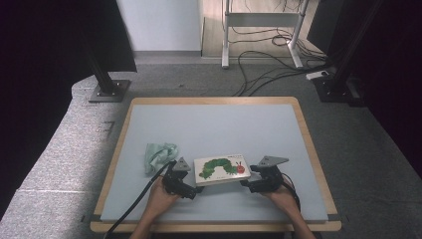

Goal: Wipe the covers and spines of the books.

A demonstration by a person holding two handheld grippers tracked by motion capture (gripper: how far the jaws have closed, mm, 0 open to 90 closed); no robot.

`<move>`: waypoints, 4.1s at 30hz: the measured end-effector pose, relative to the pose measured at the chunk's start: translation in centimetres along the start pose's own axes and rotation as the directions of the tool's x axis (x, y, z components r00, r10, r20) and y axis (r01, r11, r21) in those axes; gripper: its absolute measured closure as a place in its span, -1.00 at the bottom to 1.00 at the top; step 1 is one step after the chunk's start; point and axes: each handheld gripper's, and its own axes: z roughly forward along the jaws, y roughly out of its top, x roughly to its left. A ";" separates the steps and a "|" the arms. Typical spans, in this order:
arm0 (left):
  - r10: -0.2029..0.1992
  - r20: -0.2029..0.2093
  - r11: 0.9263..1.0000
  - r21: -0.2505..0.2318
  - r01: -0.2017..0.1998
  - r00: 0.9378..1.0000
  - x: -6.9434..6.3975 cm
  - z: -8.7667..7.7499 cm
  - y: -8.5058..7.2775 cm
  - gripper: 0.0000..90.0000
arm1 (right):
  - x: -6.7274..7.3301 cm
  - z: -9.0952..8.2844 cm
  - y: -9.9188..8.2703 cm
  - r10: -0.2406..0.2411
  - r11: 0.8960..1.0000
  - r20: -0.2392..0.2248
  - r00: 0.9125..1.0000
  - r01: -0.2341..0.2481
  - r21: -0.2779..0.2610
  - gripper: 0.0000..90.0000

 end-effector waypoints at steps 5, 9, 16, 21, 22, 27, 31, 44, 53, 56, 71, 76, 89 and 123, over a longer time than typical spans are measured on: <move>0.009 -0.001 1.000 0.025 -0.009 1.000 -0.2 0.4 -0.2 -0.99 | 0.1 0.2 -0.4 -0.007 1.000 0.001 1.000 0.007 0.009 -0.47; 0.018 -0.022 0.999 0.039 -0.017 1.000 -0.5 0.7 -0.4 -1.00 | 0.2 0.4 -0.7 -0.014 1.000 -0.001 1.000 0.014 0.025 -0.47; 0.060 -0.070 0.997 0.062 -0.055 0.996 -1.2 0.7 -0.6 -1.00 | 0.7 0.5 -0.7 -0.064 0.997 0.002 0.998 0.064 0.054 -0.49; 0.067 -0.081 0.996 0.066 -0.062 0.994 -1.4 0.6 -0.8 -1.00 | 1.1 0.5 -0.8 -0.103 0.992 0.003 0.995 0.103 0.067 -0.51; 0.065 -0.082 0.996 0.066 -0.060 0.994 -1.5 0.6 -0.9 -1.00 | 1.1 0.5 -0.8 -0.104 0.992 -0.002 0.995 0.104 0.068 -0.51; 0.067 -0.087 0.996 0.063 -0.062 0.994 -1.8 0.4 -1.1 -1.00 | 1.1 0.2 -1.0 -0.078 0.996 -0.030 0.997 0.079 0.051 -0.48; 0.083 -0.096 0.995 0.062 -0.077 0.992 -2.1 0.2 -1.3 -1.00 | 1.0 -0.1 -1.2 -0.064 0.997 -0.033 0.997 0.066 0.045 -0.40; 0.100 -0.047 0.995 0.034 -0.098 0.994 -1.4 -0.3 -1.1 -0.36 | 1.7 0.4 -0.9 -0.079 0.996 0.028 0.996 0.078 0.036 -0.08; 0.053 -0.089 0.999 0.012 -0.052 0.995 0.7 -0.1 -0.6 -0.24 | 1.2 1.9 0.3 -0.042 0.999 0.067 0.997 0.040 0.033 -0.09; 0.033 -0.105 0.999 -0.002 -0.034 0.994 1.3 0.0 -0.5 -0.17 | 0.9 2.5 0.8 -0.038 0.999 0.079 0.996 0.036 0.032 -0.10; -0.005 -0.146 1.000 0.005 0.006 0.989 4.3 0.8 1.0 -0.17 | -0.6 4.4 2.6 -0.005 1.000 0.115 0.993 0.001 0.029 -0.11; -0.002 -0.151 1.000 0.009 0.003 0.988 4.5 0.8 1.1 -0.24 | -0.7 4.6 2.6 -0.010 1.000 0.119 0.993 0.007 0.030 -0.11; -0.015 -0.081 0.999 -0.041 0.012 0.997 3.4 -0.9 0.8 -0.73 | -0.4 3.2 2.7 -0.025 1.000 0.110 0.994 0.026 -0.006 -0.55; 0.010 -0.120 0.999 0.035 -0.006 0.993 1.1 -2.4 -3.8 -1.00 | -2.8 -4.5 -4.1 0.029 0.996 0.273 0.962 -0.051 0.073 -1.00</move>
